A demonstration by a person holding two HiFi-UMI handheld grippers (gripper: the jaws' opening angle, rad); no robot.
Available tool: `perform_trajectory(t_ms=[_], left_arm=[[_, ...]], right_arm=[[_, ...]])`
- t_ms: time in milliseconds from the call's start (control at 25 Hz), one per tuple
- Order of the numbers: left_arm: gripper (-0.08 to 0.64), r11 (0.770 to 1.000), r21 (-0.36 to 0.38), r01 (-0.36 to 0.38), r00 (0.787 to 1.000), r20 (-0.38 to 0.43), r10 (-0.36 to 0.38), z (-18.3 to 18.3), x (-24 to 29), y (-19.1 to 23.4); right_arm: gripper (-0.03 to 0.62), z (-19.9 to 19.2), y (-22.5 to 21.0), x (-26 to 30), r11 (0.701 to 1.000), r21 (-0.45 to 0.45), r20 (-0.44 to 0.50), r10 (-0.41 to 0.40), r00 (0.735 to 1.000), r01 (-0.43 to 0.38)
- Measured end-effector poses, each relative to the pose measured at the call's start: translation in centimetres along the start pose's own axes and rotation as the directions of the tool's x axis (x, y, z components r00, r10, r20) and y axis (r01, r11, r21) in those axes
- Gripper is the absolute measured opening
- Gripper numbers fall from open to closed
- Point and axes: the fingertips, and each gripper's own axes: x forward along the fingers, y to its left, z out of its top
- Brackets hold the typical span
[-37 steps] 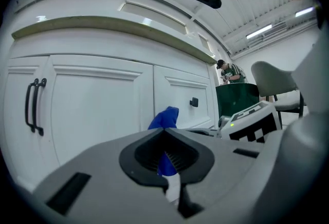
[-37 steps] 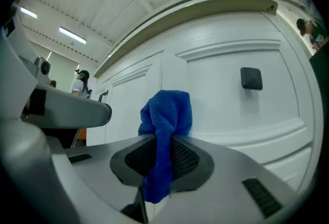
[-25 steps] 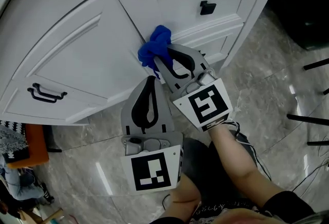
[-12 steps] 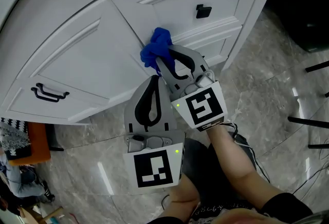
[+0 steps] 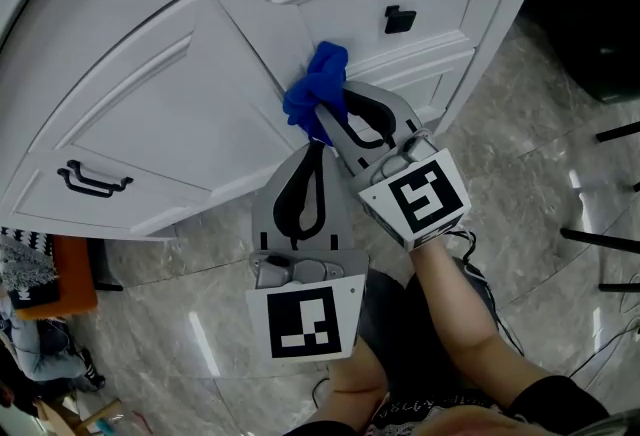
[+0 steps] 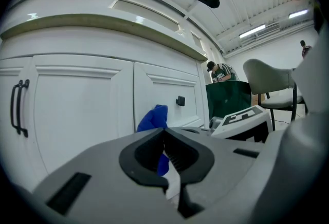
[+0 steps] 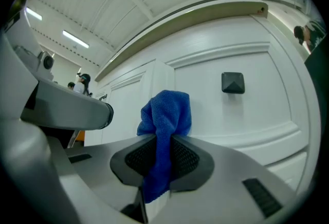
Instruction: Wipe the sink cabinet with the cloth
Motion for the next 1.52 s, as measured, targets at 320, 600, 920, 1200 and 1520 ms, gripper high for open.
perform_trajectory(t_ms=[320,600,920,1200,1520], left_arm=[[0.006,1.000,0.020,0.017,0.999,-0.027,-0.017,-0.6,0.2,-0.5],[0.006,1.000,0.004,0.031,0.999,-0.025,-0.031,-0.6,0.3,-0.7],[0.006,0.999,-0.012,0.029,0.999,-0.037,-0.030,-1.2,0.7,-0.3],[0.006,0.998,-0.025,0.050,0.998,-0.044,-0.051,-1.6,1.3,-0.8],[0.006,0.998,-0.025,0.051,0.997,-0.054,-0.053,-1.7,1.5,-1.1]], right_arm=[[0.077,0.2,0.4,0.1,0.999,-0.017,0.044,-0.041,0.998,0.042],[0.077,0.3,0.6,0.1,0.998,-0.067,0.071,-0.011,0.997,0.016],[0.077,0.1,0.4,0.0,0.989,-0.149,-0.001,-0.028,1.000,0.028],[0.077,0.2,-0.8,-0.5,0.991,-0.122,-0.001,-0.046,0.999,0.045],[0.077,0.3,-2.3,-1.2,0.993,-0.096,-0.007,-0.064,0.998,0.063]])
